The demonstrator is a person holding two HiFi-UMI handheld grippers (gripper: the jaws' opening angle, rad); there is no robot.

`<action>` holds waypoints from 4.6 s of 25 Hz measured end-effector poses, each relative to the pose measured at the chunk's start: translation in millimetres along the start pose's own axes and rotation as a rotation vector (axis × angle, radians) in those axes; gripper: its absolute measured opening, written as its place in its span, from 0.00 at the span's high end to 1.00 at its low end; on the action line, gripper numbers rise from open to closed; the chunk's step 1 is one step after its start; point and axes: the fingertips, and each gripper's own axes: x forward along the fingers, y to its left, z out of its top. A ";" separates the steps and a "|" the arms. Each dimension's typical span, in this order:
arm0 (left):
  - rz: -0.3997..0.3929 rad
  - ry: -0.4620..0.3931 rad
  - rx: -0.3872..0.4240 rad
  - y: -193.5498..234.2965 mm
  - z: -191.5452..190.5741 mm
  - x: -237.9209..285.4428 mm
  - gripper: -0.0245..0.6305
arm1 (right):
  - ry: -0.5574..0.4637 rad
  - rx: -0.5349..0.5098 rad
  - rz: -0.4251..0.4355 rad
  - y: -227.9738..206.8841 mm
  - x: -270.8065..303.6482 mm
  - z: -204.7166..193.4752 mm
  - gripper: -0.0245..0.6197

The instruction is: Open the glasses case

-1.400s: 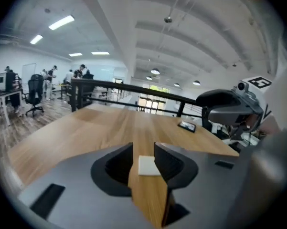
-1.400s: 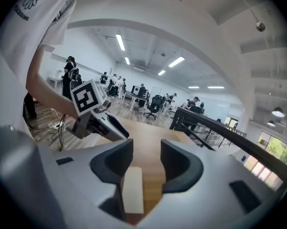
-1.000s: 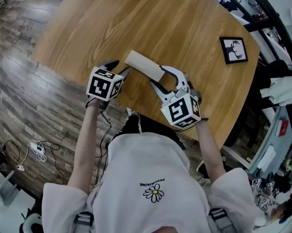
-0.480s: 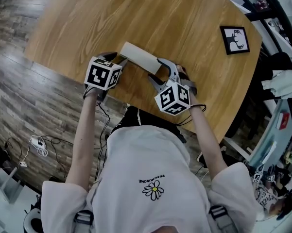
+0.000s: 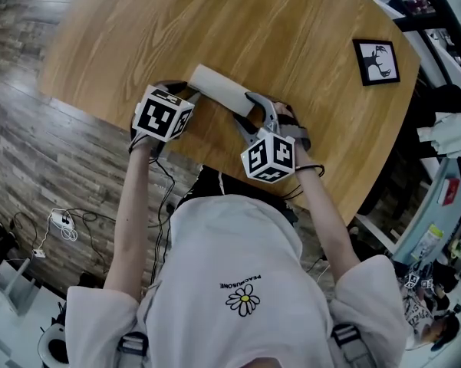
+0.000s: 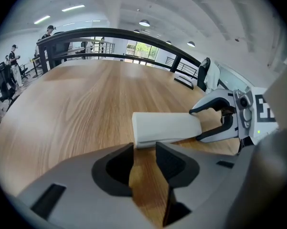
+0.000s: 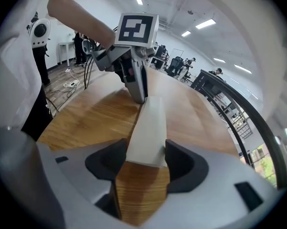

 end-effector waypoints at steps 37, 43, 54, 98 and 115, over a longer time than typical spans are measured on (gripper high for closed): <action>-0.012 0.016 0.017 1.8 -0.6 1.3 0.79 | 0.064 0.251 0.210 -18.7 -10.1 8.0 0.63; -0.012 0.020 0.017 2.4 0.8 0.6 0.79 | 0.023 0.214 0.147 -28.1 -24.1 16.1 0.88; -0.007 0.014 0.011 2.9 -0.4 0.5 0.79 | 0.015 0.189 0.016 -52.7 -25.7 13.8 0.93; 0.380 -1.042 -0.060 -66.6 146.6 -208.7 0.94 | -0.773 0.643 -0.506 -155.5 -194.4 135.5 0.95; 0.488 -1.046 -0.069 -53.5 137.3 -219.6 0.94 | -0.712 0.613 -0.520 -135.9 -176.2 134.6 0.95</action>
